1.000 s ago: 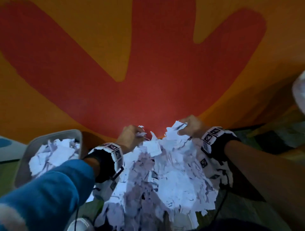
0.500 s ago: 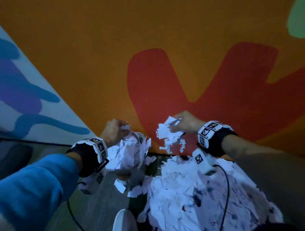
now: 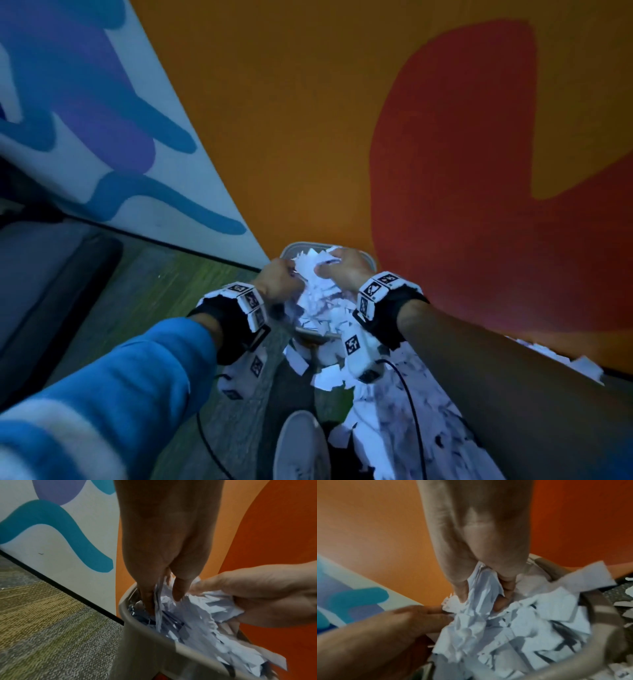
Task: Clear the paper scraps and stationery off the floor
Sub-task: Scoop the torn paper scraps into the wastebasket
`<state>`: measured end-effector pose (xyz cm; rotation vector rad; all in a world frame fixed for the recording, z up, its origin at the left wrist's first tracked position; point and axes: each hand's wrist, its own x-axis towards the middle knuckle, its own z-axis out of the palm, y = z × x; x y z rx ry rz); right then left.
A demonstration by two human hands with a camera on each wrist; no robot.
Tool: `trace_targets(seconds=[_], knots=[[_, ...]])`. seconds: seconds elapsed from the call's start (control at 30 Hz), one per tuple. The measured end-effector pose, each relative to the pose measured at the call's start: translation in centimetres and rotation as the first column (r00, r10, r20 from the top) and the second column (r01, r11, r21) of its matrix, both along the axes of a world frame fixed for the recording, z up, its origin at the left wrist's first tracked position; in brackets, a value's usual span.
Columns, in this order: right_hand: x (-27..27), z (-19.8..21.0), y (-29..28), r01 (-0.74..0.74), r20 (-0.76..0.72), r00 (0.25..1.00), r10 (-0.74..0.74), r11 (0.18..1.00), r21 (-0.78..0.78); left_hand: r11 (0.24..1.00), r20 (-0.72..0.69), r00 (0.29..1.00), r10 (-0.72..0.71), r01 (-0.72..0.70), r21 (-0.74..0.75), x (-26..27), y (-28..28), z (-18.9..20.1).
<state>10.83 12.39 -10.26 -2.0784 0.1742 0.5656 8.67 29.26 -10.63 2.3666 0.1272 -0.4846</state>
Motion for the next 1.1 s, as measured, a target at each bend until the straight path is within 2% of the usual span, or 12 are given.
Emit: trace_targets(seconds=[0.17,0.3,0.43,0.53,0.6,0.7,0.77,0.87,0.97,1.1], knots=[[-0.2,-2.6,-0.1,-0.23,-0.107,0.971,0.214,0.957,-0.177,0.994,-0.127,0.986,-0.11,0.106,-0.037,0.0,-0.1,-0.2],[0.6,-0.1,-1.4,-0.367,-0.061,0.93,0.362,0.914,-0.175,0.986,-0.13,0.978,-0.166,0.165,-0.017,0.5,0.2,2.0],[1.6,3.3,-3.1,-0.432,-0.033,0.9,0.434,0.88,-0.195,0.992,-0.121,0.985,-0.125,0.123,-0.028,0.9,0.6,4.5],[1.5,5.3,-5.0,-0.462,-0.016,0.876,0.482,0.83,-0.311,0.986,-0.074,0.983,-0.166,0.166,0.006,0.5,0.3,5.9],[0.7,5.9,-6.1,-0.495,-0.005,0.836,0.549,0.75,-0.438,0.945,-0.014,0.955,-0.297,0.296,0.142,-0.3,-0.2,6.4],[-1.2,5.1,-7.2,-0.579,-0.065,0.752,0.656,0.611,-0.54,0.835,-0.06,0.865,-0.499,0.498,0.234,-1.3,-1.3,4.3],[-2.0,3.2,-7.0,-0.598,-0.112,0.734,0.67,0.559,-0.574,0.792,-0.148,0.833,-0.533,0.553,0.259,-1.2,-1.9,1.7],[-1.8,0.2,-5.7,-0.569,-0.075,0.734,0.675,0.551,-0.61,0.8,-0.201,0.844,-0.498,0.536,0.269,-0.4,-2.4,-1.4],[-0.6,-1.9,-3.8,-0.543,-0.046,0.738,0.673,0.552,-0.633,0.821,-0.237,0.86,-0.453,0.505,0.265,0.6,-2.6,-2.9],[0.8,-4.1,-1.9,-0.587,-0.182,0.744,0.644,0.498,-0.638,0.834,-0.287,0.86,-0.421,0.492,0.251,1.9,-2.6,-4.4]])
